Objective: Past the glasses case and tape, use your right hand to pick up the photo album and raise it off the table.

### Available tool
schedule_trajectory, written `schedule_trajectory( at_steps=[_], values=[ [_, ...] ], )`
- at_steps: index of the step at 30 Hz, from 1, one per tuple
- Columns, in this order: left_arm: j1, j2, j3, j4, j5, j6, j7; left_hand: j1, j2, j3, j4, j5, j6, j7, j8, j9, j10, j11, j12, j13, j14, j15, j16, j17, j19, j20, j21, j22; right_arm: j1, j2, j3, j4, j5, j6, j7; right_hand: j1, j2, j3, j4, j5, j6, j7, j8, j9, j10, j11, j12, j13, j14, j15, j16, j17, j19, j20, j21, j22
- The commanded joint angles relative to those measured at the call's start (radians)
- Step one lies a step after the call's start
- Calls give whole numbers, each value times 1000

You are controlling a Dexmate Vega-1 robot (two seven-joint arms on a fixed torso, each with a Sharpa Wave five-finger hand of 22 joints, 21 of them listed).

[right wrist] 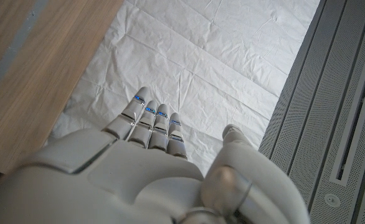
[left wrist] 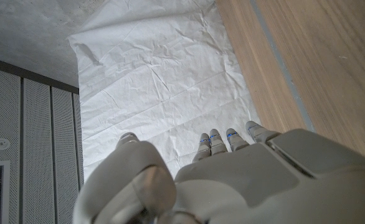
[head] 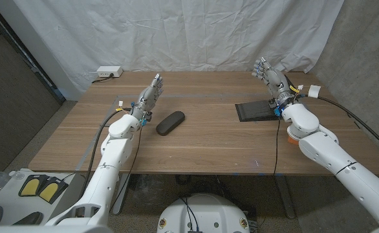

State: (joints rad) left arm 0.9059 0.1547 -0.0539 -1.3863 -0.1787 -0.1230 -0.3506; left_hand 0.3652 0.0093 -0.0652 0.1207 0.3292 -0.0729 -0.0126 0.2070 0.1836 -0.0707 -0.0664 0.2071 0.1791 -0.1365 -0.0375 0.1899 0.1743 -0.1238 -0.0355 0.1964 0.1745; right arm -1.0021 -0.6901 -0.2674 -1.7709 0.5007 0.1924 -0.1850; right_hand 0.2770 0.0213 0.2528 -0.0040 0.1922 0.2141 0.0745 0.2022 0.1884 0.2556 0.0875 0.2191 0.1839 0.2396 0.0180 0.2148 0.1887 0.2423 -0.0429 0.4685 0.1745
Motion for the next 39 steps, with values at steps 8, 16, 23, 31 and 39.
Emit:
schedule_trajectory(
  at_steps=[8,16,23,31,39],
  values=[
    [-1,5,-15,-2,-5,7,-15,11,8,-1,-6,5,5,3,-2,4,2,0,-3,5,3,-1,-5,4,-8,-77,1,4,5,-32,14,-56,-6,-47,-15,8,6,4,-11,-3,1,-10,-3,3,-2,3,-3,2,7,7,2,3,9,-1,-6,5],
    [-2,6,-14,-9,0,14,-14,12,9,-3,-7,5,5,3,-3,4,1,-2,-4,5,2,1,-5,4,-8,-76,1,4,-6,-59,33,-91,-15,-69,-33,32,20,16,-26,-5,30,-11,7,4,1,3,-3,2,-6,13,-8,1,0,2,-18,6],
    [-4,6,-12,-6,-1,11,-20,13,10,-4,-7,5,5,2,-3,4,0,-6,-5,5,2,0,-5,4,-9,-75,0,4,-21,-77,48,-122,-26,-92,-61,49,22,23,-38,-7,27,-12,5,4,7,4,-1,3,-7,15,-11,0,1,3,-22,6],
    [-5,2,-18,8,-9,1,-25,14,11,-5,-8,5,4,3,-4,4,-1,-3,-5,5,3,1,-5,4,-12,-73,0,4,-32,-88,57,-144,-36,-115,-88,73,25,31,-56,-8,45,-10,11,6,15,9,2,4,-6,15,-13,-2,2,3,-27,6],
    [-3,5,-17,7,-6,3,-27,15,12,-6,-8,5,4,3,-5,4,0,-2,-5,5,2,1,-6,4,-13,-71,-1,4,-42,-103,68,-162,-46,-133,-108,85,23,34,-66,-9,45,-13,10,6,28,7,6,4,0,9,-13,-3,8,2,-30,7]
  ],
)
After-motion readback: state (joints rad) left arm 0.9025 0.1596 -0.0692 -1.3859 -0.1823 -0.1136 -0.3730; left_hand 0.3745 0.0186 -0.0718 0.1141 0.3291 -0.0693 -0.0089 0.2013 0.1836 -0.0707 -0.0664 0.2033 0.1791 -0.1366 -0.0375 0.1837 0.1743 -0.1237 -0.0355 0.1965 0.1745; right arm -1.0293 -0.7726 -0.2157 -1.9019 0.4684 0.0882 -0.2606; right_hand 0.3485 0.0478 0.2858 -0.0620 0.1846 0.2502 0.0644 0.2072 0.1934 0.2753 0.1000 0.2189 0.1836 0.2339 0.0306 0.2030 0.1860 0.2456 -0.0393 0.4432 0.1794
